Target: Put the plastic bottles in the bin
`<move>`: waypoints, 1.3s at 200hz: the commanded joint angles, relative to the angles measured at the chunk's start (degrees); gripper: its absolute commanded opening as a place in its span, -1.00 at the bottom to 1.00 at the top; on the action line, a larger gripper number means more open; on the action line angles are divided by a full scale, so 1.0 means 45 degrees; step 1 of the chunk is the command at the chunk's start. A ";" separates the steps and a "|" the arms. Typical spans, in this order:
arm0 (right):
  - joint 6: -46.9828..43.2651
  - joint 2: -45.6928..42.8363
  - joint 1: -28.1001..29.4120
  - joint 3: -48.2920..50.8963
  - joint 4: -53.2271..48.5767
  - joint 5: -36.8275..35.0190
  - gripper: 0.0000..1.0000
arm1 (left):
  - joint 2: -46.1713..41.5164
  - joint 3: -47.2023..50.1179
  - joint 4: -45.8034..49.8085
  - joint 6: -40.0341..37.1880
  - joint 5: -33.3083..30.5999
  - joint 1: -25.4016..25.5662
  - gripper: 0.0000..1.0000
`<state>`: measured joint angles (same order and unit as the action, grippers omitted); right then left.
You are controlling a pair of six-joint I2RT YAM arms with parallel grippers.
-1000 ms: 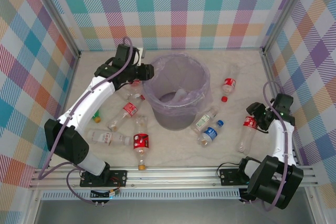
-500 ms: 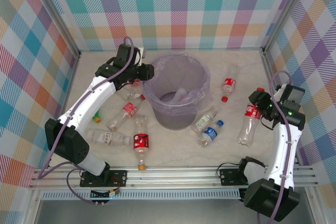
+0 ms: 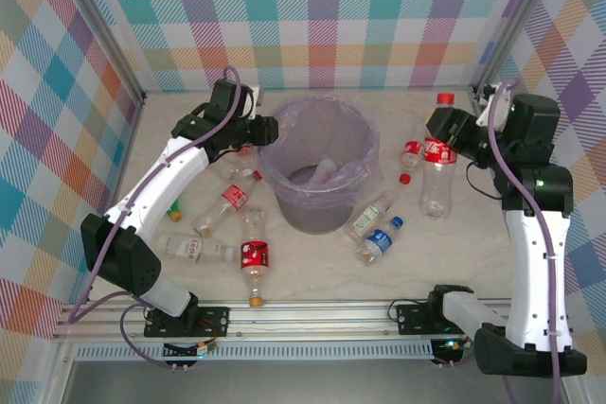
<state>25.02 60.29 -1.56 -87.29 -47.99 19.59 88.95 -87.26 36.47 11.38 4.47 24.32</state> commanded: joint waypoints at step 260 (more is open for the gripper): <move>-0.2250 0.8965 0.8148 -0.7679 0.0299 -0.3385 -0.02 | -0.0606 0.1415 -0.0433 0.0364 0.0569 -0.0169 -0.10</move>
<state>18.35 97.56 34.33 -116.22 -45.91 5.93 86.32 -82.94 31.42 12.84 6.61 23.90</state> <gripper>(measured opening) 0.540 0.451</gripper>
